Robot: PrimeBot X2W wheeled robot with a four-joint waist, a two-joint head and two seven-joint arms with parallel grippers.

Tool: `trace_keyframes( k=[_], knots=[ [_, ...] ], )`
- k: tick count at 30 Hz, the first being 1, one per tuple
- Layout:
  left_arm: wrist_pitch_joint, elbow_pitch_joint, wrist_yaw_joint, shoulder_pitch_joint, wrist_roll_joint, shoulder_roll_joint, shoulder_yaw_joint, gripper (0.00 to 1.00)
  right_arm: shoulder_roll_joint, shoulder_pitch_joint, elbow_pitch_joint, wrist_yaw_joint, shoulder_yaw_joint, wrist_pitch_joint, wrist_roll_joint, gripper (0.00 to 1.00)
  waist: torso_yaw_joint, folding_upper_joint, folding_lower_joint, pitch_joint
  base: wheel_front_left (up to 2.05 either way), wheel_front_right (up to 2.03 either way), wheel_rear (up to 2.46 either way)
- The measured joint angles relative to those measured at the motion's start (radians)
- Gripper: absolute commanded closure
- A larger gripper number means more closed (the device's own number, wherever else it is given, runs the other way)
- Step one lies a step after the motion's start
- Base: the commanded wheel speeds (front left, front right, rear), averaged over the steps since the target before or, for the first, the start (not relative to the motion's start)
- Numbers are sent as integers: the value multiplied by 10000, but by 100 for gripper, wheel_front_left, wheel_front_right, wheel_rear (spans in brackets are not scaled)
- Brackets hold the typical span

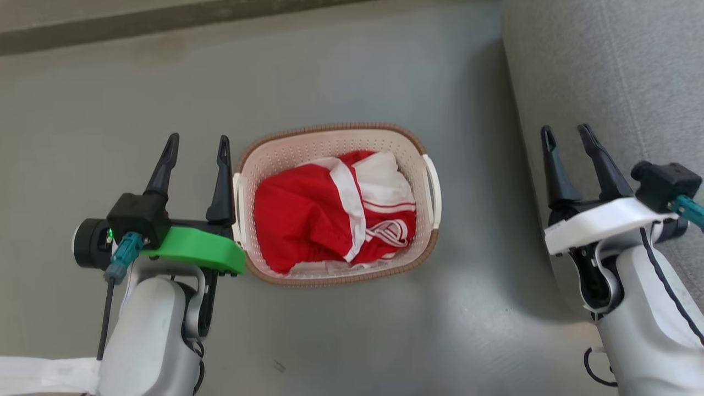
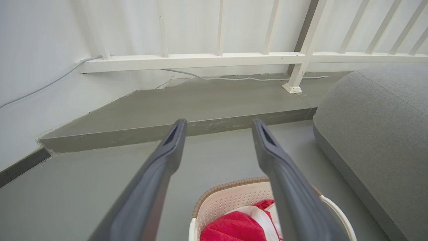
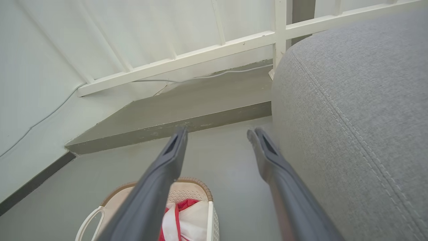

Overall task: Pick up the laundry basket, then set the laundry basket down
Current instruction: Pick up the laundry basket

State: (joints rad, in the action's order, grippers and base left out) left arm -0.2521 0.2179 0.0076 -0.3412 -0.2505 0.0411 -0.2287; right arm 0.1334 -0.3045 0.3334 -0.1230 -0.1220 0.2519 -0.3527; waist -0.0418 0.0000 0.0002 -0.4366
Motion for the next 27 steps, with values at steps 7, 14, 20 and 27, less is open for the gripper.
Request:
trace_keyframes(
  k=[7, 14, 20, 27],
  knots=[
    [0, 637, 21, -649, 0, -17, 10, 0, -21, -841, 694, -2, -422, 0, -75, 0, 7, 0, 0, -919, 0, 0, 0],
    [-2, 1400, 19, -1414, -2, -50, 6, 0, -25, -1769, 1338, -2, -878, 2, -276, 0, 20, 0, -1, -1810, 0, 0, 0],
    [-12, 2380, 6, -1987, -222, -92, 25, 0, 13, -2472, 1969, -2, -1453, 0, -430, 0, 65, 0, -1, -2514, 0, 0, 0],
    [-12, 3501, -23, -2836, -207, -151, 159, 0, 2, -3152, 2805, -2, -1967, -36, -828, 0, 150, 0, -1, -3233, 0, 0, 0]
  ],
)
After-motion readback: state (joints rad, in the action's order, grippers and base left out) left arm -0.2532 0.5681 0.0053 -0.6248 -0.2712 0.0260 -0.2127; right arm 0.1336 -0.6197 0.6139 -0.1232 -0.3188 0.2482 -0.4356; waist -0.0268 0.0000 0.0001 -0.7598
